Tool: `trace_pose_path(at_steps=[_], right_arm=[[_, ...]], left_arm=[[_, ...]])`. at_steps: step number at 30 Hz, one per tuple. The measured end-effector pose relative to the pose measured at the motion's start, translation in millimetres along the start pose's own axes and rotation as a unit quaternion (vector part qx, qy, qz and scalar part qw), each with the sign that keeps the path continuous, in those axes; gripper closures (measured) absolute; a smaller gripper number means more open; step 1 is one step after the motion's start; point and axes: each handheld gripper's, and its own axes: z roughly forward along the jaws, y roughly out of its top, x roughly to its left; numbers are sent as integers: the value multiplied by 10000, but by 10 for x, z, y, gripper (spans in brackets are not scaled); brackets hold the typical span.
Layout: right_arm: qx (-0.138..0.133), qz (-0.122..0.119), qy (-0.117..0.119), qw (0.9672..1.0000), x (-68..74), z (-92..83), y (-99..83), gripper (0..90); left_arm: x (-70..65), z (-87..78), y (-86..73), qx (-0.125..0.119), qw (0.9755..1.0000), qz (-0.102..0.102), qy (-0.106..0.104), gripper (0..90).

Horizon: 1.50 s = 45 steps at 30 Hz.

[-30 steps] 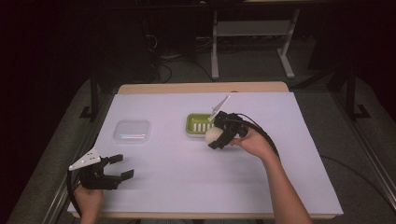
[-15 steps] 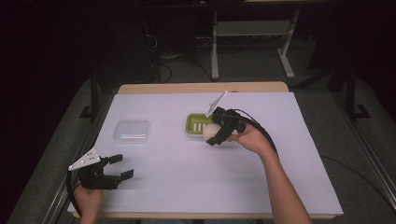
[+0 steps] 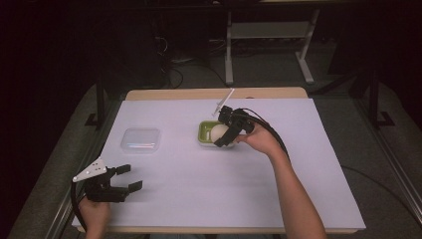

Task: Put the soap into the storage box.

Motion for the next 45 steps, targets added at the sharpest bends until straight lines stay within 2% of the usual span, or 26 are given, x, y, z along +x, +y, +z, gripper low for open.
trace_pose_path(at_steps=[5,9,13,14,18,25,28,45], right_arm=[[-57,-40,49,10000,-52,37,82,223],[-128,78,4,9999,-128,99,95,222],[-60,193,-13,9998,-197,174,74,222],[47,255,-85,9996,-218,217,69,222],[21,355,-112,9993,-263,251,60,221],[-9,414,-230,9989,-313,306,65,221],[37,545,-298,9981,-348,362,59,221],[199,727,-408,9963,-412,494,46,222]], left_arm=[[-1,-4,0,1,10000,4,5,132],[-4,0,1,11,10000,25,-2,133],[4,2,0,27,10000,43,-3,132],[14,-2,0,62,10000,67,-1,133],[7,0,0,31,10000,51,-9,132],[3,13,0,48,10000,34,-28,132],[6,11,0,32,10000,38,-28,132],[4,15,-2,51,10000,31,-29,133]])
